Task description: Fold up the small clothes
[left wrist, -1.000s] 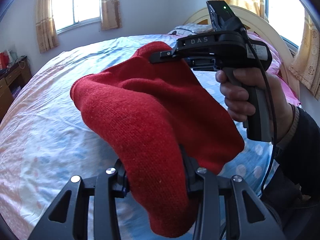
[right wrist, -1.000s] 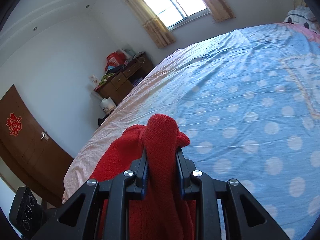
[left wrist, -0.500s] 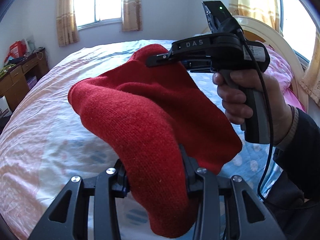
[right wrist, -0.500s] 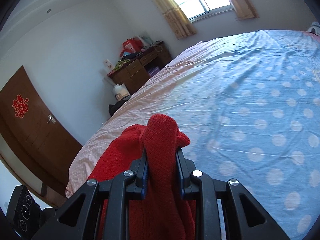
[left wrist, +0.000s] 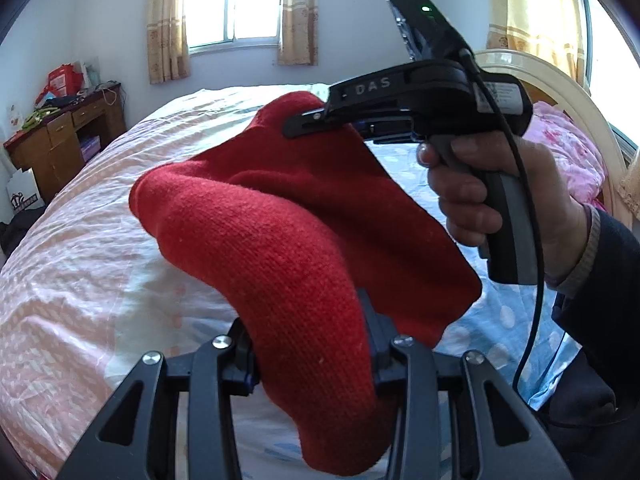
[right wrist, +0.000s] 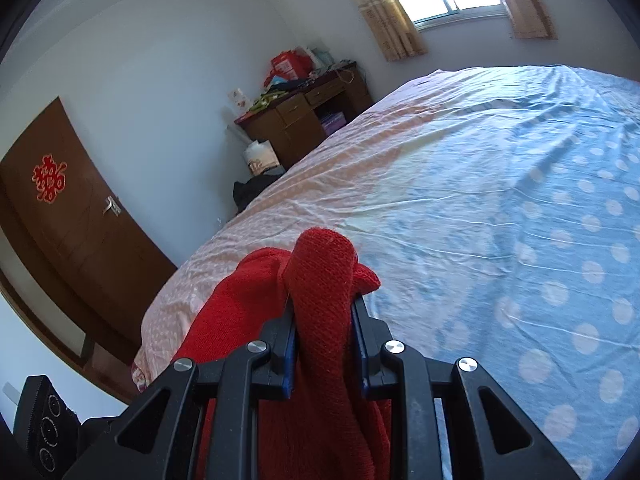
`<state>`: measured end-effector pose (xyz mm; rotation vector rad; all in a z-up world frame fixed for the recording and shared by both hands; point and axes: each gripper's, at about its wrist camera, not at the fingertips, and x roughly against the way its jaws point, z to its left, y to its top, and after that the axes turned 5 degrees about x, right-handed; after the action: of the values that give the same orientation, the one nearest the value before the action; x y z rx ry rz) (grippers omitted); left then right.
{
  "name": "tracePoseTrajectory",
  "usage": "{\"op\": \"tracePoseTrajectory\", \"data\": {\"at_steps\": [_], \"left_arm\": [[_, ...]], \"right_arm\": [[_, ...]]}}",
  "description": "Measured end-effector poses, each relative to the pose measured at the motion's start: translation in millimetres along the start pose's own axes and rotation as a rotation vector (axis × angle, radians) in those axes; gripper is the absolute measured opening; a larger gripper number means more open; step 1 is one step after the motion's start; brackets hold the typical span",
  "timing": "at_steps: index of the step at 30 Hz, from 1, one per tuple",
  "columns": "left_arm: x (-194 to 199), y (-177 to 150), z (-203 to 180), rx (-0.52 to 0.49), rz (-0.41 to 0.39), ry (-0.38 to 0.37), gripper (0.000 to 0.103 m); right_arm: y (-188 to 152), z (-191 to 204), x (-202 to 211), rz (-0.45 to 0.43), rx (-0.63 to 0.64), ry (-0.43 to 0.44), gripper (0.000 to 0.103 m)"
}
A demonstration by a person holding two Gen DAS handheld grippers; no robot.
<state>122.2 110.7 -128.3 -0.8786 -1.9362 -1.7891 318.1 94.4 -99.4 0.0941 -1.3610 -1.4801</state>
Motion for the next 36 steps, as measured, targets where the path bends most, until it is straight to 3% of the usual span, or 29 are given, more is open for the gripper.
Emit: {"op": "tracePoseTrajectory", "data": {"at_steps": [11,22,36], "left_arm": [[-0.9,-33.8,12.7,0.036,0.049,0.030,0.041],[3.8,-47.7,17.5,0.095,0.036,0.005,0.044],[13.5,-55.6,16.5,0.097,0.027,0.003,0.046]], "right_arm": [[-13.2,7.9,-48.5,0.083,-0.006,0.001,0.023],[-24.2,-8.3,-64.1,0.127,-0.044,-0.036,0.023],[-32.8,-21.4,-77.2,0.165,-0.072,-0.068,0.024]]}}
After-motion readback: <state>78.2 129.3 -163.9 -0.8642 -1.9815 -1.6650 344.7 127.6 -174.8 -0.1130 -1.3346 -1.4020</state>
